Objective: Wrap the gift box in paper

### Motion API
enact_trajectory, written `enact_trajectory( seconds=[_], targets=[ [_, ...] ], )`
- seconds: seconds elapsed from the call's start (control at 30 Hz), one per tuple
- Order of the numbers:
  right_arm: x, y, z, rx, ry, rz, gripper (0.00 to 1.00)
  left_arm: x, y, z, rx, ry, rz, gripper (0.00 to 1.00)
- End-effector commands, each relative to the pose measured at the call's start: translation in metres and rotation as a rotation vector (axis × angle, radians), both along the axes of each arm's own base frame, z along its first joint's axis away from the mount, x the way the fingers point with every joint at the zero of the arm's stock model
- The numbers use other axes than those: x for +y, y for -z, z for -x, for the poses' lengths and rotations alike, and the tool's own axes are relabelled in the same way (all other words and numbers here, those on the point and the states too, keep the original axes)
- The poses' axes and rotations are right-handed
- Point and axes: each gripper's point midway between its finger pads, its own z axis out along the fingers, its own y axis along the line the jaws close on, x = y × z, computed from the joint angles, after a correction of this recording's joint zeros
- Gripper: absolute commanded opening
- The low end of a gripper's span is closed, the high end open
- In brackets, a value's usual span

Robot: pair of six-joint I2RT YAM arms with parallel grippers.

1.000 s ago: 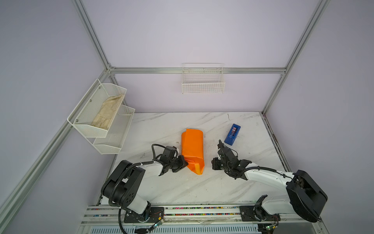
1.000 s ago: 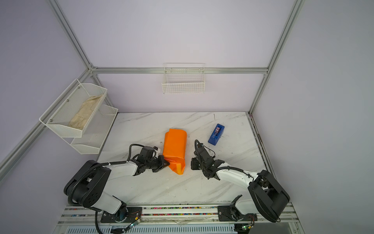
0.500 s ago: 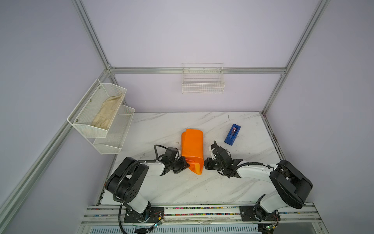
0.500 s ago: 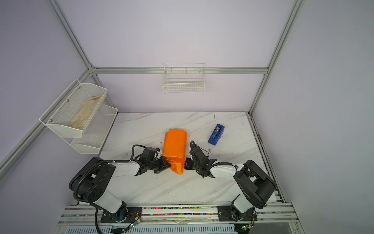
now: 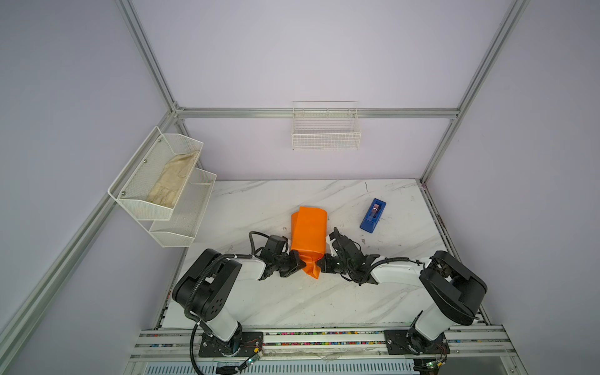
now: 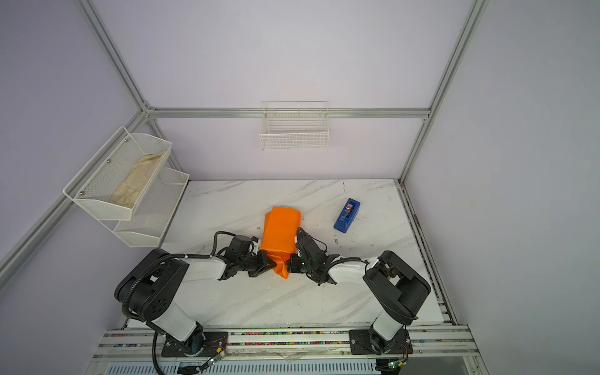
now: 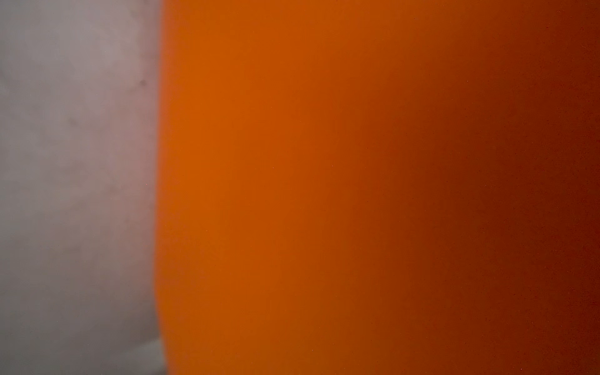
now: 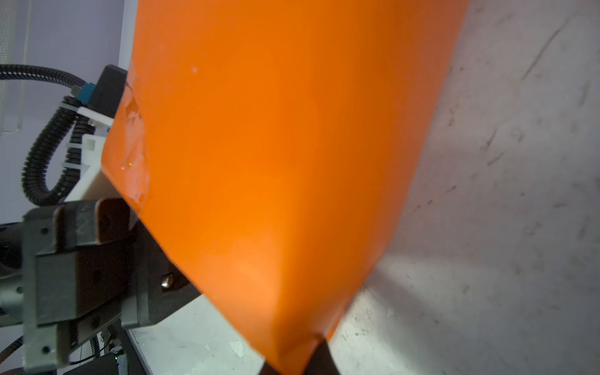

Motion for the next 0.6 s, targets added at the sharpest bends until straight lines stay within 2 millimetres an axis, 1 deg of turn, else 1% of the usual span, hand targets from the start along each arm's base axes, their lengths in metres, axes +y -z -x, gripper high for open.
enact_trajectory(
  seconds=[0.0,0.07,0.17,0.27,0.33,0.37,0.43,0.47,0.57],
  targets=[
    [-0.011,-0.021,-0.001,-0.023,0.055,-0.006,0.00,-0.003,-0.013,-0.004,-0.018,0.022,-0.026,0.00],
    [-0.023,-0.023,0.003,-0.020,0.069,0.011,0.00,-0.002,-0.026,-0.005,-0.043,0.031,-0.041,0.00],
    [-0.041,-0.021,0.005,-0.009,0.094,0.035,0.00,0.000,-0.054,-0.010,-0.094,0.052,-0.071,0.00],
    [-0.059,-0.013,0.002,0.009,0.131,0.053,0.00,0.000,-0.088,-0.015,-0.150,0.080,-0.095,0.00],
    [-0.063,-0.011,-0.001,0.017,0.141,0.055,0.00,-0.002,-0.107,-0.019,-0.176,0.104,-0.106,0.00],
    [-0.063,-0.012,-0.003,0.015,0.142,0.050,0.00,-0.002,-0.127,-0.020,-0.218,0.108,-0.099,0.00],
    [-0.062,-0.010,-0.005,0.015,0.135,0.050,0.01,-0.006,-0.149,-0.027,-0.267,0.134,-0.101,0.00],
    [-0.061,-0.008,-0.006,0.022,0.129,0.053,0.00,-0.009,-0.156,-0.031,-0.282,0.149,-0.094,0.00],
    [-0.059,-0.003,-0.008,0.030,0.115,0.061,0.00,-0.024,-0.163,-0.046,-0.285,0.225,-0.091,0.00]
  ],
)
